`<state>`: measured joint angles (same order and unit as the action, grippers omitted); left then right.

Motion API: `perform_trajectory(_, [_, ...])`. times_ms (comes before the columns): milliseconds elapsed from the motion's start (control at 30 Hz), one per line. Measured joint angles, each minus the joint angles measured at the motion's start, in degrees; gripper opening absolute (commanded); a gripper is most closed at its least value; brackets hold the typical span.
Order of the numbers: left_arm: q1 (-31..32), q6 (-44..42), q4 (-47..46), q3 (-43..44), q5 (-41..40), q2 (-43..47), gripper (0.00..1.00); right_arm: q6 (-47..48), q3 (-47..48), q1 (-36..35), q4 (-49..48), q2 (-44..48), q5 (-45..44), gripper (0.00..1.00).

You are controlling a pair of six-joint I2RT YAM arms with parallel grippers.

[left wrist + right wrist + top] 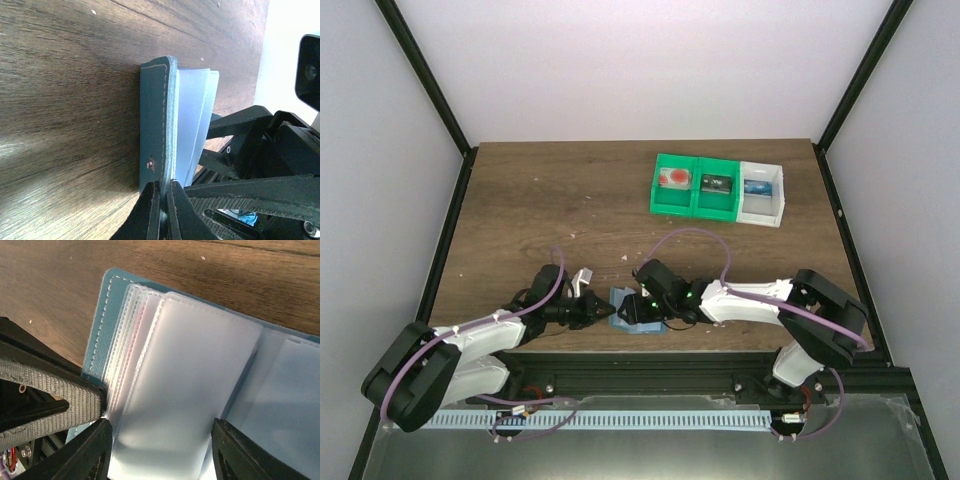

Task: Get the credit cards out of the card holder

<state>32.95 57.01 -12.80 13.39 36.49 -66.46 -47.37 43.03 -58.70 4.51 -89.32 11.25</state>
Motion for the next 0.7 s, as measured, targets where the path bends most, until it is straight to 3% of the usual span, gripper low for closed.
perform_trajectory(400, [0.0, 0.0, 0.0, 0.0, 0.0, 0.0, 0.0, 0.2, -0.1, 0.0, 1.7, 0.8, -2.9, 0.48])
perform_trajectory(700, [0.0, 0.0, 0.0, -0.1, -0.1, 0.3, 0.0, 1.4, 0.1, 0.0, 11.0, 5.4, -10.2, 0.47])
